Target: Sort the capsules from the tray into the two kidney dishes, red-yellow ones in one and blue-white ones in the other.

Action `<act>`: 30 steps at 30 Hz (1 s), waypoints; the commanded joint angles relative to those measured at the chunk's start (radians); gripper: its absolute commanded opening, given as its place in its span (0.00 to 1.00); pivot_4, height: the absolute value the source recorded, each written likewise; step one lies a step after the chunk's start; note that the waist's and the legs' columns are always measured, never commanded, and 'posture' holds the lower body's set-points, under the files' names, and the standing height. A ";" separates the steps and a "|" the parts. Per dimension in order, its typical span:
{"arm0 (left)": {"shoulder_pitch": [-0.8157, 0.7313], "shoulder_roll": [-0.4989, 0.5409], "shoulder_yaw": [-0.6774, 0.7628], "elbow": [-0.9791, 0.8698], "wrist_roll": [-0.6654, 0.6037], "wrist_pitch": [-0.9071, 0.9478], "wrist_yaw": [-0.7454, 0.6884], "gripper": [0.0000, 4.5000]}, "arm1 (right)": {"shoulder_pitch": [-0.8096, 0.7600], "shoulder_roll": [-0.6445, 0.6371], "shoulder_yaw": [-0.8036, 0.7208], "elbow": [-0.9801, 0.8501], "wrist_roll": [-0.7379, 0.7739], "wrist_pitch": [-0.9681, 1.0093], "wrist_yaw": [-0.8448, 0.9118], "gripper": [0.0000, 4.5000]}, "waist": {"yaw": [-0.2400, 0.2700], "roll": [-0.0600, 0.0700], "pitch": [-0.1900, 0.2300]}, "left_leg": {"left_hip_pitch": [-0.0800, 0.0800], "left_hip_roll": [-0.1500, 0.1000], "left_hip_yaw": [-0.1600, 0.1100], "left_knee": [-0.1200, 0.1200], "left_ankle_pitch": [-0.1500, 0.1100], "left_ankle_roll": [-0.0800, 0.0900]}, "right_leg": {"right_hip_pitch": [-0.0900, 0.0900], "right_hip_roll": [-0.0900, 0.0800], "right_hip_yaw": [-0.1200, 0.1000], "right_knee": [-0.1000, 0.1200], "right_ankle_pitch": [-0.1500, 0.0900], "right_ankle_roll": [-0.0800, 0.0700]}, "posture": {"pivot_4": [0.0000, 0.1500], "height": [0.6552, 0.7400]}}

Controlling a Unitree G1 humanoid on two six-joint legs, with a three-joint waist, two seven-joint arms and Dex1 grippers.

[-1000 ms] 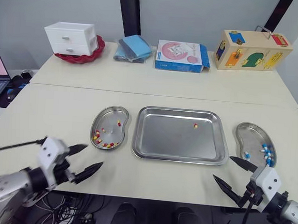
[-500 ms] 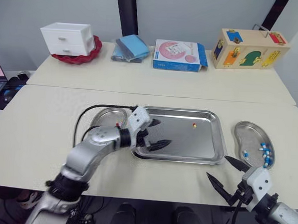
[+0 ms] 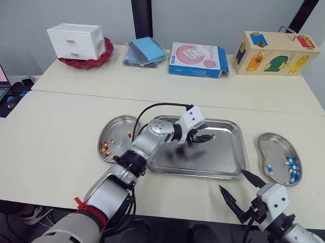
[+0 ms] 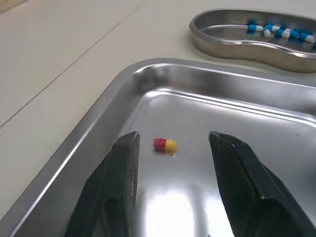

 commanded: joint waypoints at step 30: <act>-0.176 -0.175 0.119 0.504 0.190 -0.192 0.089 0.39 | 0.045 -0.001 0.023 -0.175 -0.013 0.125 -0.091 1.00 | -0.002 0.000 0.000 | -0.001 0.000 -0.001 0.000 0.000 0.000 | -0.002 0.000 0.000 0.001 0.000 0.000 | 1.00 1.00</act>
